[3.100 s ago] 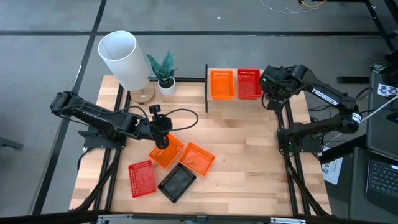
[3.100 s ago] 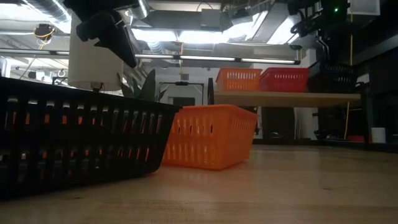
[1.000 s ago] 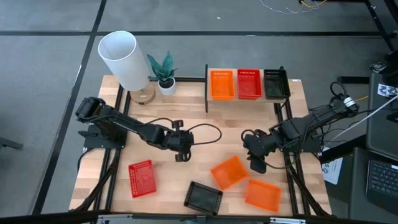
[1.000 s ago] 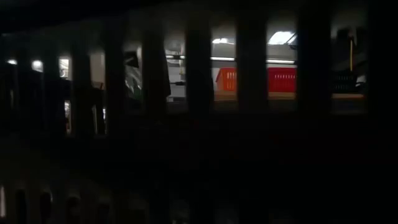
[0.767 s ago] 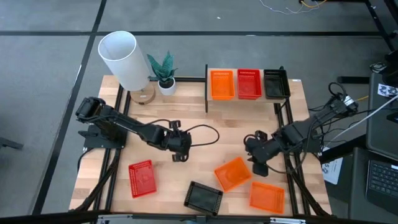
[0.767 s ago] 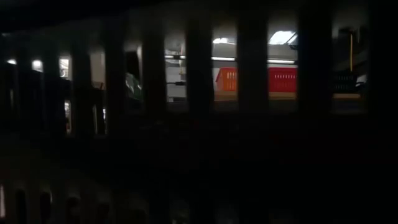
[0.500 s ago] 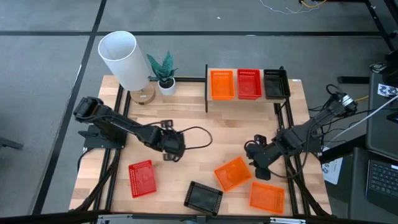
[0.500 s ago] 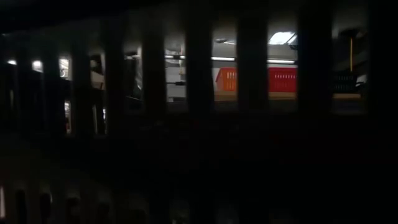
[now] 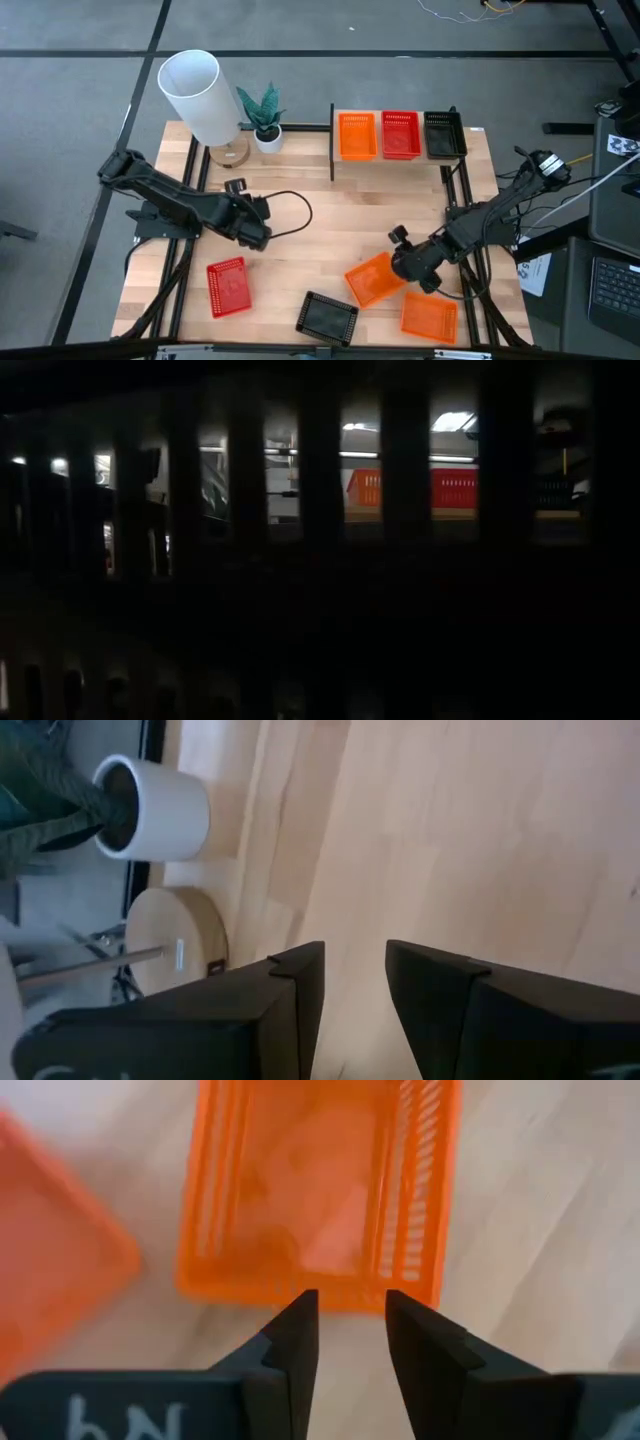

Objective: Stack baskets on shelf by color
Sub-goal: Stack the left orange basket on top of the orange basket on the shelf

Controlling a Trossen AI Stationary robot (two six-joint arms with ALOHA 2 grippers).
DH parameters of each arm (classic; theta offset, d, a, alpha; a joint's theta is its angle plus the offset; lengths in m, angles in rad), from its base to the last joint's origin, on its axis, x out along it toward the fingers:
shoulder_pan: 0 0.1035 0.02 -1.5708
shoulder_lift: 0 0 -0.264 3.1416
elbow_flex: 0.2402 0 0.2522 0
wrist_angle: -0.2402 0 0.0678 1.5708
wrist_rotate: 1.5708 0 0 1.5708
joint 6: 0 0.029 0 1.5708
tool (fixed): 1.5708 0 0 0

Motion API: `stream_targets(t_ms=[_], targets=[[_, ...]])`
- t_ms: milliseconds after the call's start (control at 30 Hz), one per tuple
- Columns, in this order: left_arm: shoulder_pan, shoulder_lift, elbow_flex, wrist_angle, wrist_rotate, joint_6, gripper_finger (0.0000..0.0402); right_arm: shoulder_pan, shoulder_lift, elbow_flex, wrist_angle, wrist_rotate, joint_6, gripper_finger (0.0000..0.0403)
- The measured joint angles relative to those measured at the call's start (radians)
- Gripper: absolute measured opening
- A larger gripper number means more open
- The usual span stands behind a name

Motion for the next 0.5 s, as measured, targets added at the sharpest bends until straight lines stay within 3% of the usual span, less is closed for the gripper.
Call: stream_targets(t_ms=[133, 300, 500], targets=[[-0.006, -0.032, 0.001, 0.004, -0.008, -0.028, 0.0102, 0.001, 0.041, 0.001, -0.093, 0.047, -0.206, 0.0118], [-0.006, -0.029, -0.001, 0.000, -0.010, -0.052, 0.0102, 0.004, 0.087, 0.001, -0.070, 0.125, -0.448, 0.0118], [-0.005, -0.024, -0.001, 0.001, -0.011, -0.062, 0.0102, 0.004, 0.134, 0.001, -0.061, 0.146, -0.571, 0.0118]])
